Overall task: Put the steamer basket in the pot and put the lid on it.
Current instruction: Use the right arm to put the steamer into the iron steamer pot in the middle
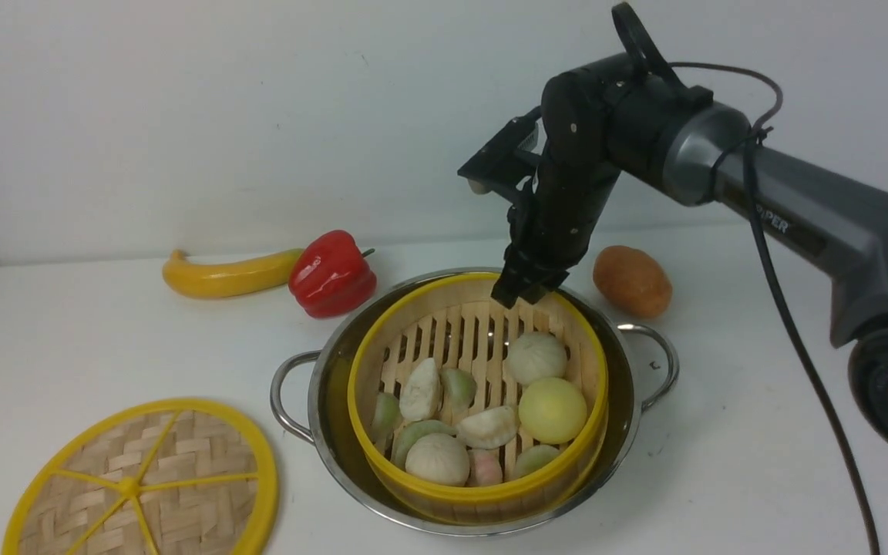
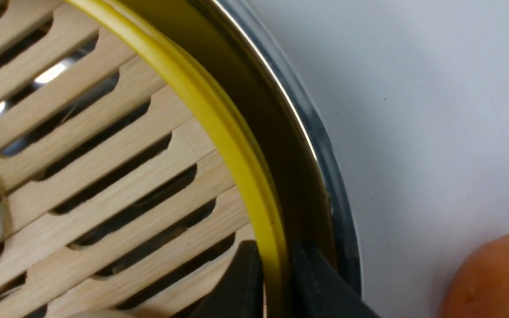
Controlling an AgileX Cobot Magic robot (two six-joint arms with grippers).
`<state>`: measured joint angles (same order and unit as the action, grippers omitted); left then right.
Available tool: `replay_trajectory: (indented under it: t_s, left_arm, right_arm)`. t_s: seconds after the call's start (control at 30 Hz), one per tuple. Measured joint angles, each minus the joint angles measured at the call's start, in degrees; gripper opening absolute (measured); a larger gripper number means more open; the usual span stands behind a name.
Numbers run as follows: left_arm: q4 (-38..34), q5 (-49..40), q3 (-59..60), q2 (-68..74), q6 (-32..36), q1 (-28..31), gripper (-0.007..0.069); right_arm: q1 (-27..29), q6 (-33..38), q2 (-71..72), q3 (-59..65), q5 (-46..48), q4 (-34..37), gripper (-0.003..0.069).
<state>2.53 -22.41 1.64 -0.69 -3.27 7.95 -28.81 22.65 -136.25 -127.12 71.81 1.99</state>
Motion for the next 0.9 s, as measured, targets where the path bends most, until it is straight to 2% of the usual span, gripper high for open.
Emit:
replay_trajectory:
  t_s: [0.9]
  left_arm:
    - [0.0,0.0,0.0,0.0,0.0,0.0,0.029]
  right_arm:
    - [0.0,-1.0,-1.1,-0.1,0.4,0.9,0.0043]
